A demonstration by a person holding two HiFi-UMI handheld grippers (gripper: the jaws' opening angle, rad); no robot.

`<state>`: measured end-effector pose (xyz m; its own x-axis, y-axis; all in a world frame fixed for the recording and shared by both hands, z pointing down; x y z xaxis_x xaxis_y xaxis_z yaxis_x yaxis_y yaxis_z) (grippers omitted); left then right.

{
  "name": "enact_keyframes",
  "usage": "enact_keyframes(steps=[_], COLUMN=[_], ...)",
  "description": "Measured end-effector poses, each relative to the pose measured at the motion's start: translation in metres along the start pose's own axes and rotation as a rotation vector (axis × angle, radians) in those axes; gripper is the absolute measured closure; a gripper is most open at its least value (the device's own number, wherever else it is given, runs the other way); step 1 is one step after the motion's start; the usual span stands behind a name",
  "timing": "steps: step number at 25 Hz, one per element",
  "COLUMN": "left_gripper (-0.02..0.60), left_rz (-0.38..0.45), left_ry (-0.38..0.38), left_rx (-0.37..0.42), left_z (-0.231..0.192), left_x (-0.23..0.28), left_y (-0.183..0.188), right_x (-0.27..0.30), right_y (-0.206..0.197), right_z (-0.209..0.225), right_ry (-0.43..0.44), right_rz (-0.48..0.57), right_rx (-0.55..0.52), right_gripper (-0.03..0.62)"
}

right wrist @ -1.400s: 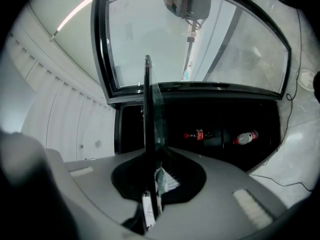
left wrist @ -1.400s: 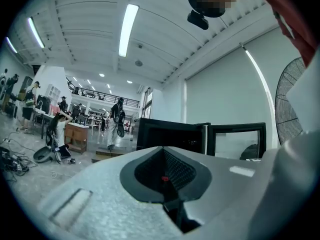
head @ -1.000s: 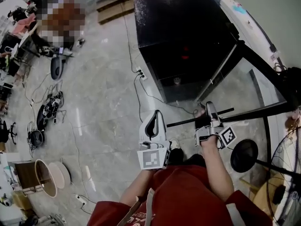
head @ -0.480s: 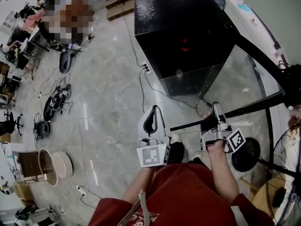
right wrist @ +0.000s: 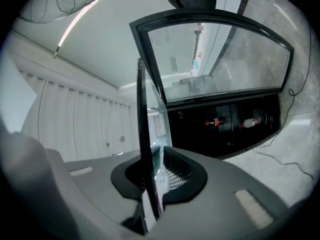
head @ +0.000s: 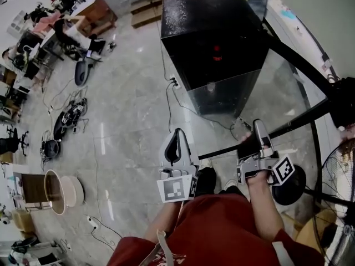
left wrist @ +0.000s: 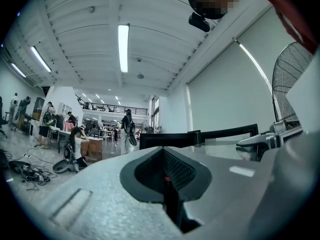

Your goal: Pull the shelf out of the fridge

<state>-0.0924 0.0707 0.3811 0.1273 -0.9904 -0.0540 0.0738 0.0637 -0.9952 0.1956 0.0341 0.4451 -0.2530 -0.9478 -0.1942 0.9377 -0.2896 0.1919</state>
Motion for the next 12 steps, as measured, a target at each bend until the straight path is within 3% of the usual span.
enact_keyframes(steps=[5, 12], left_gripper=[0.577, 0.577], left_rz=[0.014, 0.042], left_ry=[0.038, 0.049], left_rx=[-0.004, 0.007], left_z=[-0.002, -0.003], left_x=[-0.020, -0.026], left_y=[0.010, 0.018], right_x=[-0.009, -0.005], right_y=[-0.010, -0.015], right_z=[-0.022, -0.052], right_ry=[0.052, 0.128], right_rz=[-0.006, -0.025], right_rx=[0.062, 0.048], right_gripper=[0.571, 0.566])
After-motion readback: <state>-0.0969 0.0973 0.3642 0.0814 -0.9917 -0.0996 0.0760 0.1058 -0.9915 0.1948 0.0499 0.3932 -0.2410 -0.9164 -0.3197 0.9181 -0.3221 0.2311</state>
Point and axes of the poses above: the fingertips, and each gripper's own axes: x forward along the fingers, z to its right, y out of its top, the point moved 10 cm from there along -x, backward along the fingers, and after that the axes turned 6 degrees about x, right-handed, at the moved point
